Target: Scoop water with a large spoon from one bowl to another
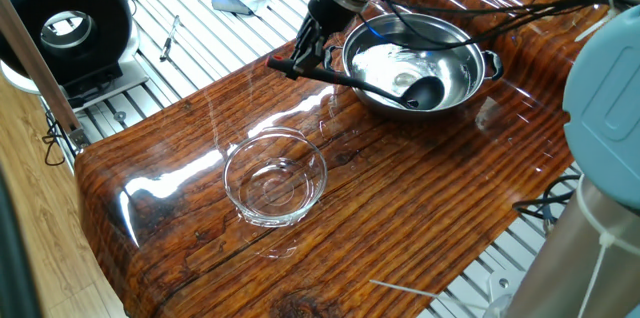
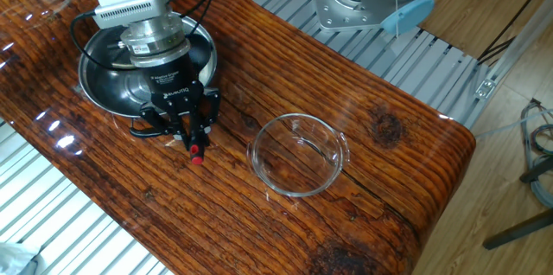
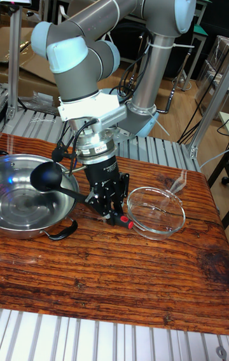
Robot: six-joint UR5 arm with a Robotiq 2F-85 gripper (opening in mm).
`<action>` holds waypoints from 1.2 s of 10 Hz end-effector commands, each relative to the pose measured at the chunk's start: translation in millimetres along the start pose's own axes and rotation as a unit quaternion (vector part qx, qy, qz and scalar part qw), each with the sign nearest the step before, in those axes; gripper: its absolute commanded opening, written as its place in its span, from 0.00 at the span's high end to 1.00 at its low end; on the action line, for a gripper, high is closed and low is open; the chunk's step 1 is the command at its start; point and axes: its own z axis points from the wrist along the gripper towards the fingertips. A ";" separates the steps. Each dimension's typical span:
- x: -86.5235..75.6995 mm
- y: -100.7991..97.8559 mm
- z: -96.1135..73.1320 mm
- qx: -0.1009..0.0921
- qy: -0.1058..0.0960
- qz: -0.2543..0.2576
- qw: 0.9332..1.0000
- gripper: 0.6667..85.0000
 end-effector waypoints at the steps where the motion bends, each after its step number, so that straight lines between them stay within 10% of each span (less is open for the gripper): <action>1: 8.5 0.3 -3.1 -0.004 0.011 0.005 1.000 1.00; 4: 16.2 -0.3 -13.4 0.009 0.045 0.016 0.999 1.00; 8: -1.7 20.4 -15.2 -0.030 0.021 0.030 0.999 1.00; 12: 13.6 -18.2 -16.9 0.041 0.058 -0.020 0.997 1.00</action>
